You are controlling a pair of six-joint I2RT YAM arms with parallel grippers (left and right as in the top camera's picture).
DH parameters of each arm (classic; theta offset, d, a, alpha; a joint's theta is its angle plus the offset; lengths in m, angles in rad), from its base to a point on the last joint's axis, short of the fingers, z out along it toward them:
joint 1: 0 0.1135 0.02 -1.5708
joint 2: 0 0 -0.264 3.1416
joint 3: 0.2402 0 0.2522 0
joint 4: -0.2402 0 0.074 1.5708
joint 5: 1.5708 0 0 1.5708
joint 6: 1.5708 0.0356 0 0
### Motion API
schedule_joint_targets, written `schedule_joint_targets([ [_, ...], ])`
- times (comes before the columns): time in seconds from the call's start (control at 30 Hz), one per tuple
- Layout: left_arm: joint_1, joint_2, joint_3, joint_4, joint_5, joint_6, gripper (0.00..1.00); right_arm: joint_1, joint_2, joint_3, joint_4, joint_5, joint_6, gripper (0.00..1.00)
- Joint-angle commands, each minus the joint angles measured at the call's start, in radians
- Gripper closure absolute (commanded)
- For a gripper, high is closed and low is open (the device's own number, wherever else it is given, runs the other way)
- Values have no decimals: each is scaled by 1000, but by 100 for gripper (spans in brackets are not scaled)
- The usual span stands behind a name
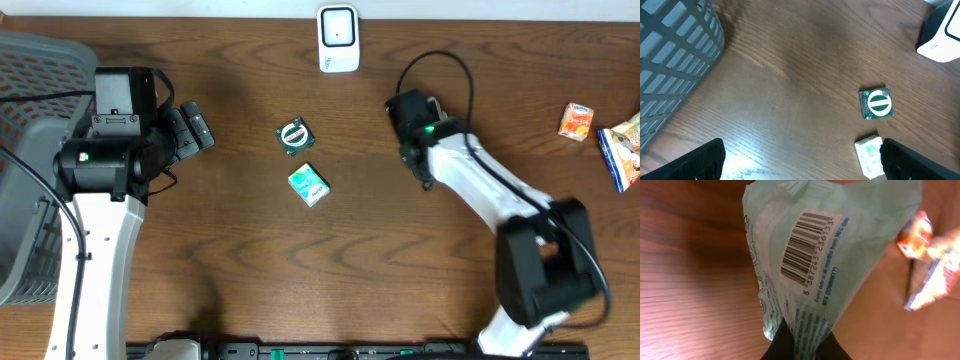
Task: Scan the item barcode
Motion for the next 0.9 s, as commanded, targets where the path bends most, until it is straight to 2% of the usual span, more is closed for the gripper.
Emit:
schedule_joint_targets([
  [0.0,5,-1,0,0,-16,6,2,35,65,10,-12,179,80,97],
  [0.07,5,-1,0,0,-16,6,2,54,94,10,-19,178,93,92],
  [0.17,5,-1,0,0,-16,6,2,97,113,10,-30,136,101,78],
  [0.33,5,-1,0,0,-16,6,2,203,100,31,-50,-119,102,61],
  [0.4,5,-1,0,1,-16,6,2,235,96,55,-64,-182,103,58],
  [0.47,5,0,0,0,-16,6,2,254,89,93,-93,-202,113,44],
  [0.57,5,0,0,0,-16,6,2,255,79,172,-156,-201,121,33],
  [0.6,5,0,0,0,-16,6,2,235,78,232,-198,-203,121,25],
  [0.67,5,0,0,0,-16,6,2,195,78,282,-231,-225,116,17],
  [0.73,5,0,0,0,-16,6,2,134,78,304,-236,-322,61,3],
  [0.77,5,0,0,1,-16,6,2,62,78,306,-240,-480,-64,3],
  [0.87,5,0,0,0,-16,6,2,-60,90,304,-273,-611,-115,8],
])
